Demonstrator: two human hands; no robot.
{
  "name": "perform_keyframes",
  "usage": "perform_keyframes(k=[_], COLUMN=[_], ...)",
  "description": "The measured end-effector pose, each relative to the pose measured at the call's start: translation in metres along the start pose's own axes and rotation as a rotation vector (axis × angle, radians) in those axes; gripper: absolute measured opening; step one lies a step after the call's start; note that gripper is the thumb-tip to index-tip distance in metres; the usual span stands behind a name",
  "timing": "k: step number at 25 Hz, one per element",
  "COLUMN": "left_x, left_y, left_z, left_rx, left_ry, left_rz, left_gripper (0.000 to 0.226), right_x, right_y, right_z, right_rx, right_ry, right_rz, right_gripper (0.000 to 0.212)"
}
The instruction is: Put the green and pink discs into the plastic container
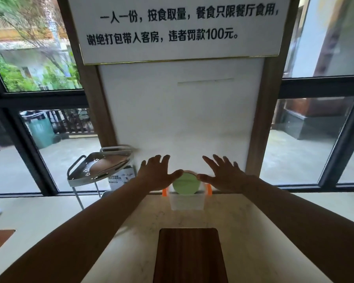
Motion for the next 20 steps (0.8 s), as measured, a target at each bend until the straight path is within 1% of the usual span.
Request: perform_keyframes(k=[3,13,16,20], left_x=[0.004,0.011,0.010,0.011], left_y=[0.010,0.033,0.040,0.053], left_z=[-0.014,-0.030,-0.030,-0.027], left_rx=[-0.019,-0.062,-0.082,-0.066], left_ry=[0.010,0.023,0.016,0.032], left_rz=[-0.001,0.020,0.033,0.022], left_gripper=[0.091,0.088,0.089,0.095], right_x=[0.007,0.017,0.017,0.019], right_y=[0.007,0.030,0.035,0.055], right_z=[-0.013,-0.030,-0.033,-0.032], right_rx=[0.022,0.005,0.016,0.001], right_ry=[0.004,0.004,0.013,0.004], right_rz=[-0.007,-0.053,-0.068,-0.056], right_gripper=[0.104,0.110,0.108,0.105])
Point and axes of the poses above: each hand's wrist, its own z-axis towards the middle knuckle, its own y-axis out of the back of the hand, x = y × z, the point moved 5 cm from there along z, towards the middle knuckle, and after that the axes turned 6 degrees about -x, right-handed, at the moved point
